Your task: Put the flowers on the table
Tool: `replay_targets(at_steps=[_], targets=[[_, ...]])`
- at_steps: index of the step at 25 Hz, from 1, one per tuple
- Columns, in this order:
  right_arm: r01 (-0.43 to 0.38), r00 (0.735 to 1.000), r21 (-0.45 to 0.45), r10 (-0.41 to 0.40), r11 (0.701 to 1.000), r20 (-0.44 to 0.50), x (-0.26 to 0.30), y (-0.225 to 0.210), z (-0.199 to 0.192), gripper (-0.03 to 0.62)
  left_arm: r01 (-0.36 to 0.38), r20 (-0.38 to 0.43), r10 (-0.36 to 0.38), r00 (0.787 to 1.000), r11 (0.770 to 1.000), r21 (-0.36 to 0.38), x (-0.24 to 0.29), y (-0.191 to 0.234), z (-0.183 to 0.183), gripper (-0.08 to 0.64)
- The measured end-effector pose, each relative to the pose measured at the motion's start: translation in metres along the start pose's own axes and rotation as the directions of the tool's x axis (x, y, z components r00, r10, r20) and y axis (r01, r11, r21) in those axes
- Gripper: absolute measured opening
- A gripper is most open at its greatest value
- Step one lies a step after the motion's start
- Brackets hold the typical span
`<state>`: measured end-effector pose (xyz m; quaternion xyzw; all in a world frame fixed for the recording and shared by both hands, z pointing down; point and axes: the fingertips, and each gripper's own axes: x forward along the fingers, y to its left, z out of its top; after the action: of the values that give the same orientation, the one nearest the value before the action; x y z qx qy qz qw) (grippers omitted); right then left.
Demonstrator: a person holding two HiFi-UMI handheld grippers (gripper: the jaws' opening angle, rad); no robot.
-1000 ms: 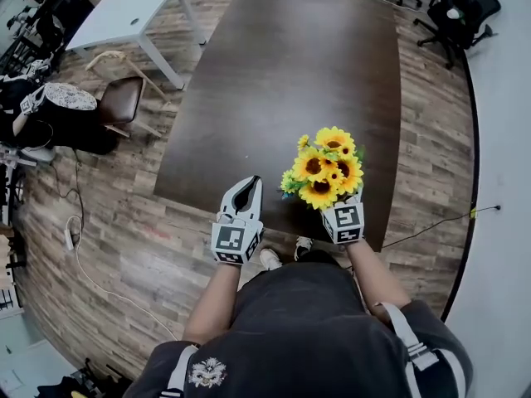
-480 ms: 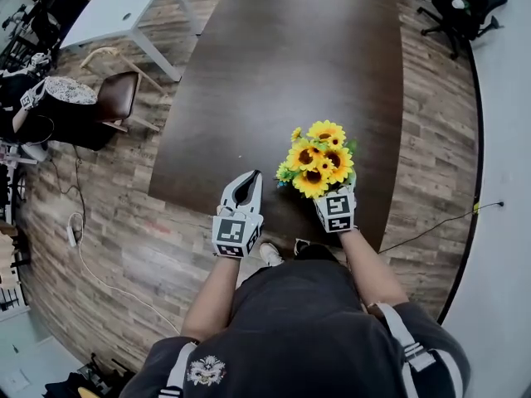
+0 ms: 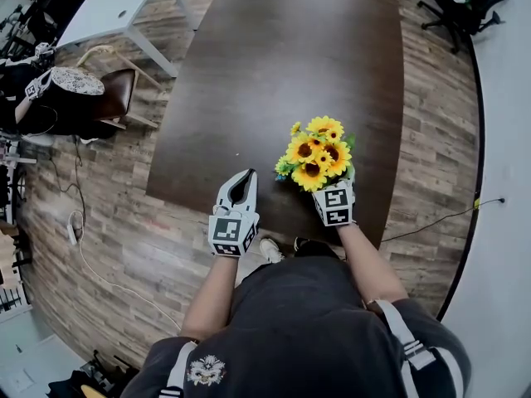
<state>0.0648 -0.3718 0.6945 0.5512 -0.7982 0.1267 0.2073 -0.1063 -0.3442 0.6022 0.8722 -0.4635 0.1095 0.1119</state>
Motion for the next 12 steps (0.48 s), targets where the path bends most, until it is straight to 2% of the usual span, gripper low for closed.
replay_targets(at_steps=[12], targets=[[-0.017,0.999,-0.03,0.016,0.999,-0.052,0.0009,-0.0005,-0.0061,0.534,-0.026,0.007,0.026,1.0,1.0,-0.004,-0.0049,-0.0029,0.0003,0.006]])
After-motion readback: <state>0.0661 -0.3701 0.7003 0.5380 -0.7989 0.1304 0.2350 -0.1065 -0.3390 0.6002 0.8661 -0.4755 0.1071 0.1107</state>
